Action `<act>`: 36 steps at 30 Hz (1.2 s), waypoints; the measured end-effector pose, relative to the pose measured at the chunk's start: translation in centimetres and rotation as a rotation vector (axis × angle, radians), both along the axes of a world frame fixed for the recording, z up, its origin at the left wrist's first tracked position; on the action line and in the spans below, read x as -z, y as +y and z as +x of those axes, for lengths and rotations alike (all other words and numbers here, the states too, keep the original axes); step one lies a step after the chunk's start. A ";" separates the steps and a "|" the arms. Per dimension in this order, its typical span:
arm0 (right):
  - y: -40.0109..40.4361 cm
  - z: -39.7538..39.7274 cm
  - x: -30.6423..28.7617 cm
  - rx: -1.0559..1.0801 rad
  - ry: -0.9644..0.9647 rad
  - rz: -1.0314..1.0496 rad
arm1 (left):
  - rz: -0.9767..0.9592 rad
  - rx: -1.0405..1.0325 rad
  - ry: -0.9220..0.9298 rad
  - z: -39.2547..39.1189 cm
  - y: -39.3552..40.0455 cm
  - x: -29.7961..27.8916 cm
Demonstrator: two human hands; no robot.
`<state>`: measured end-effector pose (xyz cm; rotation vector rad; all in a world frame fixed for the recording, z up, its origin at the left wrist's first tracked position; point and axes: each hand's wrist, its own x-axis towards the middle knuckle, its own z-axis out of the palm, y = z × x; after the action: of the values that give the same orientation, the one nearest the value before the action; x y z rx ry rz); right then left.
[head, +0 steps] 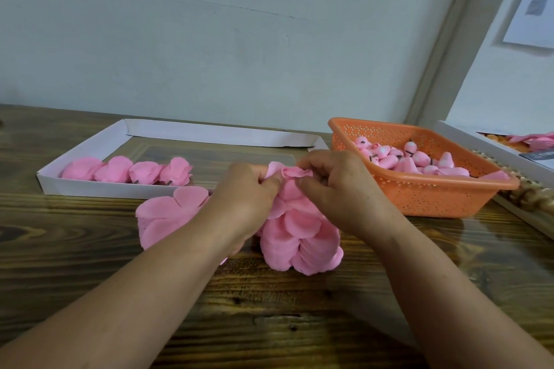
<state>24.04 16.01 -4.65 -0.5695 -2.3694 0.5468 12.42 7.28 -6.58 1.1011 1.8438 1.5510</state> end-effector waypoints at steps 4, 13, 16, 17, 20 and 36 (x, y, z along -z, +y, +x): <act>-0.2 0.1 -0.1 -0.001 -0.014 0.042 | -0.012 0.073 0.048 0.2 -0.2 -0.4; 0.2 0.0 0.1 0.025 0.095 0.015 | 0.030 0.228 0.082 0.4 -0.7 -1.0; 0.2 0.0 0.1 0.000 0.089 0.044 | -0.017 0.252 0.113 0.2 -0.8 -0.8; 0.1 0.0 0.1 -0.010 0.073 0.050 | -0.034 0.253 0.119 0.2 -0.7 -0.8; -0.1 0.0 0.2 -0.022 0.035 0.058 | -0.056 0.260 0.087 0.3 -0.6 -0.8; 0.1 0.4 -0.4 -0.056 0.178 -0.253 | 0.041 0.146 -0.273 -0.4 -0.2 -0.6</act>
<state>24.42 16.14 -4.20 -0.5413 -2.1678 0.8941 11.98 7.05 -5.94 0.9642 1.5235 1.5732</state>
